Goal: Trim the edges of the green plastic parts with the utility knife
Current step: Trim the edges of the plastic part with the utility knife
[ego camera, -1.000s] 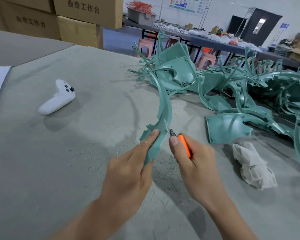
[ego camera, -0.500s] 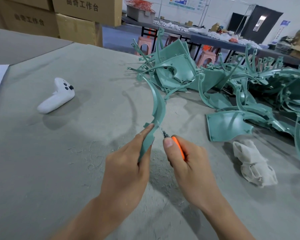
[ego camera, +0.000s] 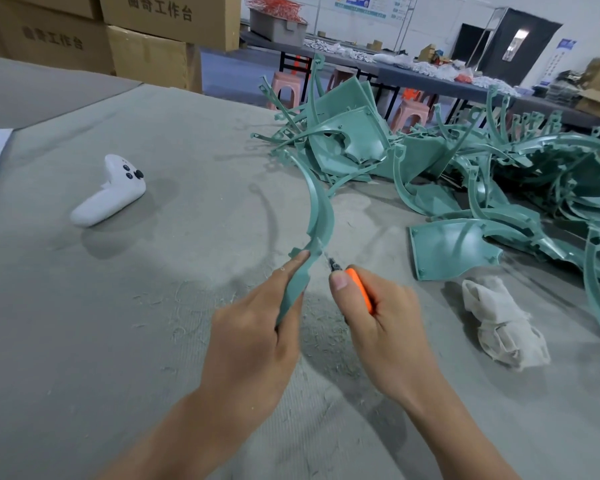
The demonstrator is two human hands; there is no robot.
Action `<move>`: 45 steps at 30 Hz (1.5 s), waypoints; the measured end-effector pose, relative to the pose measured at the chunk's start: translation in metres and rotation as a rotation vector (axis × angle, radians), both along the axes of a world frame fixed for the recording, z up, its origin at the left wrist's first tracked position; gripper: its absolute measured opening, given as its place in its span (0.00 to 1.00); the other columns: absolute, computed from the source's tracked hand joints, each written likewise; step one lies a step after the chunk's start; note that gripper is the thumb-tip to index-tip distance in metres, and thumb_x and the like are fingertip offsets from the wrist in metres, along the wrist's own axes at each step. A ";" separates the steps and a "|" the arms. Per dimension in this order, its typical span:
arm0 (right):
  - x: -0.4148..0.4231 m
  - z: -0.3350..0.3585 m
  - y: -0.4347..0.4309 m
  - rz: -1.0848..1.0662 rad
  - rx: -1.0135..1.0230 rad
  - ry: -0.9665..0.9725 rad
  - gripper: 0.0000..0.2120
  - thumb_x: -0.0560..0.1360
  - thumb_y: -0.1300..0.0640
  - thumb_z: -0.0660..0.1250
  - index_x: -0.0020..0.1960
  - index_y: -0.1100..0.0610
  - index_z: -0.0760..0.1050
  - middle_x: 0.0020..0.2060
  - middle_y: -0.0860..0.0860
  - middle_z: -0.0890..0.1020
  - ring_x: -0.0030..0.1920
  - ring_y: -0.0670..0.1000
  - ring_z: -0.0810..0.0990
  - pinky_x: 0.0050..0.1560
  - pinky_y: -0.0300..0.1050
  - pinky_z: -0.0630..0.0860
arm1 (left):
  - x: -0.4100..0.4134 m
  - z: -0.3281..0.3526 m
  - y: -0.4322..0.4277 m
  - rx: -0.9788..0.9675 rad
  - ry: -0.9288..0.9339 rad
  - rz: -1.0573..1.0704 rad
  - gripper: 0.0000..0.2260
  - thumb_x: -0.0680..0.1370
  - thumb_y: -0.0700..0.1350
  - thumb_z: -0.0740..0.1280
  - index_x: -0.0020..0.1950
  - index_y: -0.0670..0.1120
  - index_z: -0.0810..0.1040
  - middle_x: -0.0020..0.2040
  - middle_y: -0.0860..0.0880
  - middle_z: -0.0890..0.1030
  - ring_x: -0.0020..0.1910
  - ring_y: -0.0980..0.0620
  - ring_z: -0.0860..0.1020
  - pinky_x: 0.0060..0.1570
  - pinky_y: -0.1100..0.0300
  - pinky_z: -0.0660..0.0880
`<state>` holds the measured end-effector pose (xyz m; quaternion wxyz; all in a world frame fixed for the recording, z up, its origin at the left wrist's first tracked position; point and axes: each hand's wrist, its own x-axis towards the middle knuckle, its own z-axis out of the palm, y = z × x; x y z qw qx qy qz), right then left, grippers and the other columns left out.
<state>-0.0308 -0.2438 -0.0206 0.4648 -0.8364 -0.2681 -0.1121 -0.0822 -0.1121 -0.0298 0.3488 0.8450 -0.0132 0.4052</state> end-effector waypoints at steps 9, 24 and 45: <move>0.003 0.001 -0.004 -0.028 -0.015 -0.006 0.25 0.76 0.35 0.56 0.31 0.52 0.58 0.25 0.52 0.62 0.25 0.44 0.61 0.26 0.36 0.58 | -0.002 0.001 0.000 0.025 -0.011 0.005 0.15 0.74 0.42 0.61 0.56 0.41 0.82 0.28 0.59 0.73 0.35 0.61 0.69 0.41 0.89 0.54; -0.002 -0.003 0.002 0.019 0.010 -0.010 0.22 0.76 0.35 0.57 0.31 0.48 0.59 0.23 0.45 0.61 0.24 0.43 0.60 0.26 0.32 0.58 | -0.002 0.002 0.004 0.015 -0.057 0.026 0.14 0.76 0.44 0.61 0.55 0.42 0.83 0.27 0.66 0.55 0.31 0.64 0.64 0.36 0.86 0.57; 0.014 -0.002 -0.009 -0.111 -0.041 -0.005 0.27 0.74 0.33 0.55 0.31 0.54 0.58 0.25 0.54 0.62 0.26 0.47 0.60 0.28 0.43 0.59 | -0.003 -0.002 0.002 0.083 -0.181 0.054 0.18 0.82 0.48 0.56 0.42 0.42 0.80 0.29 0.64 0.51 0.31 0.61 0.59 0.36 0.86 0.56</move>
